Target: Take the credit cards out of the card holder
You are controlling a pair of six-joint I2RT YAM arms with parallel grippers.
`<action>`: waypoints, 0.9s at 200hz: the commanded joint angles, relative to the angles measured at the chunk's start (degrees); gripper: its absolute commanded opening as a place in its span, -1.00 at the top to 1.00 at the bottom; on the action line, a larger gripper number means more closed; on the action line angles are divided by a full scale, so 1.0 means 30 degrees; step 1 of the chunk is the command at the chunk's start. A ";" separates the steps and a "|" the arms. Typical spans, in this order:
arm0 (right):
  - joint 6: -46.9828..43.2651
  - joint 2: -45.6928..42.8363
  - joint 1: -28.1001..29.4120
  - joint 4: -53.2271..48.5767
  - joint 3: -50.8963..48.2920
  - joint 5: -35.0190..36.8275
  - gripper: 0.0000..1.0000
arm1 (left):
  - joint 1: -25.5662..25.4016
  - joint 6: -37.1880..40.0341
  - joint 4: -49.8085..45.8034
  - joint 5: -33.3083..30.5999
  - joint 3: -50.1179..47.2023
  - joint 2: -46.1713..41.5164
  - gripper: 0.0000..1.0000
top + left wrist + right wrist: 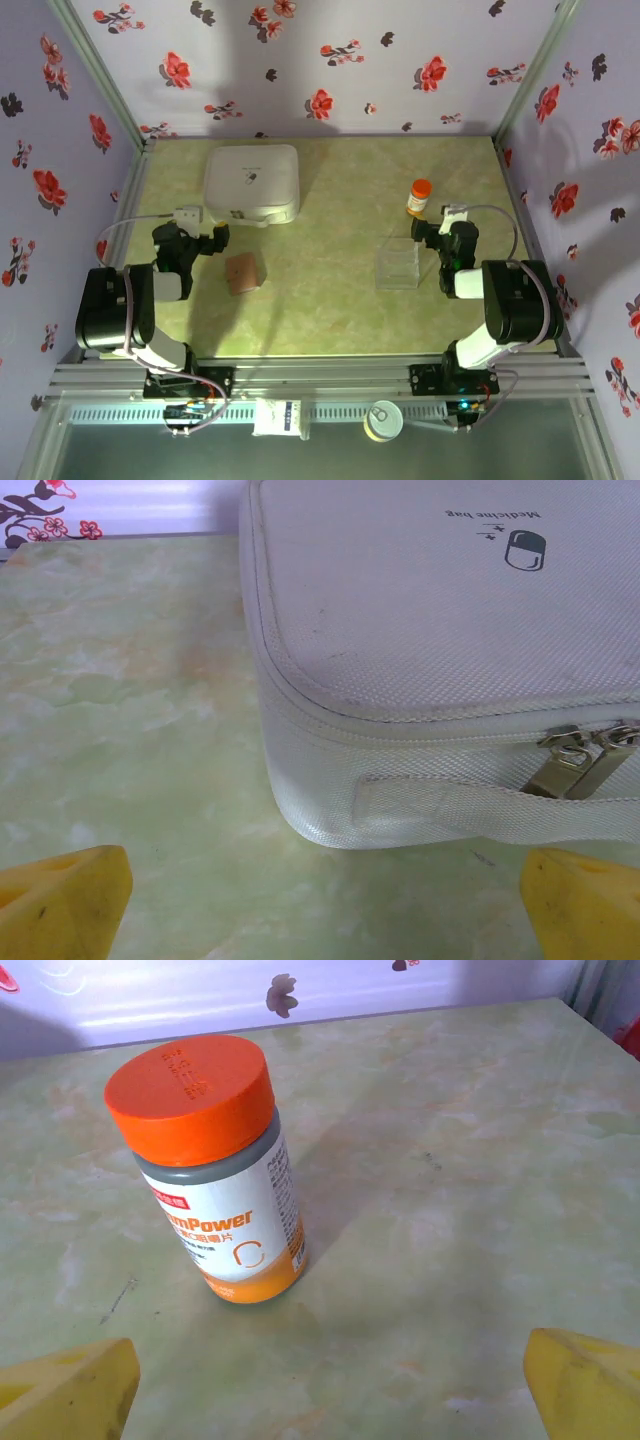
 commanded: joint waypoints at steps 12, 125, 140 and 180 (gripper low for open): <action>-0.0248 0.0057 -0.0149 0.0426 -0.0171 -0.0317 -0.99 | 0.0097 0.0395 0.0759 0.0318 -0.0171 -0.0006 -0.99; -0.0212 0.0042 -0.0177 0.0447 -0.0143 -0.0283 -0.99 | 0.0100 0.0336 0.0833 0.0226 -0.0229 -0.0011 -1.00; -0.0210 0.0048 -0.0176 0.0434 -0.0153 -0.0291 -0.99 | 0.0112 0.0358 0.0825 0.0230 -0.0229 -0.0008 -1.00; -0.0190 0.0051 -0.0178 0.0423 -0.0150 -0.0283 -0.99 | 0.0098 0.0307 0.0825 0.0215 -0.0201 -0.0017 -1.00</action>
